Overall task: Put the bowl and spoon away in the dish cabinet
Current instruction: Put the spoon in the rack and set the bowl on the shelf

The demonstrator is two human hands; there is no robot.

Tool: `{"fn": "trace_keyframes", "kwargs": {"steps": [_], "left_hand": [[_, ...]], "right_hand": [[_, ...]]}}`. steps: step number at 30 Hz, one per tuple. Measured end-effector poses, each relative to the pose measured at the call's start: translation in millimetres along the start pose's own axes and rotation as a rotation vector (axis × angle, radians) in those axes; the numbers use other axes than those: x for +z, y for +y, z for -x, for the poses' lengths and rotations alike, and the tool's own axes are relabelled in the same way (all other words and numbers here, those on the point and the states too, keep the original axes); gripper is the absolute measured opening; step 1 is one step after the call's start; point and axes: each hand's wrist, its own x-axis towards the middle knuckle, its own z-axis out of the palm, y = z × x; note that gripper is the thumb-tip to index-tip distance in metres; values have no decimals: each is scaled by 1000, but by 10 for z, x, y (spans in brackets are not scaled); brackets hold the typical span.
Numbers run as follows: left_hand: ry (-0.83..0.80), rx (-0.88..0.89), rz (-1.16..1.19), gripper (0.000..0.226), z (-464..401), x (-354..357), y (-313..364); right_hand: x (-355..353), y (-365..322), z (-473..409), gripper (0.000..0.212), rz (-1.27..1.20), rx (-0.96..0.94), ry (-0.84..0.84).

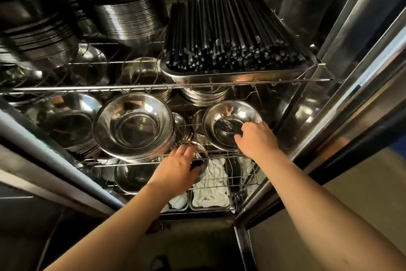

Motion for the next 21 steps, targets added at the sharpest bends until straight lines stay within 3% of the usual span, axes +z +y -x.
{"fn": "trace_keyframes", "kwargs": {"steps": [6,14,18,21], "left_hand": [[-4,-56,-351,72,249,141,-111],[-55,-135,-381,74,288,106,-56],[-67,-151,-355,77,294,46,-10],[-83,-143,-380,81,302,34,10]], "right_hand": [[70,-64,38,17,25,-15,-5],[94,-77,366,11,-327,-201,45],[102,8,691,10,-634,-220,-63],[216,132,898,7,-693,-232,-163]]}}
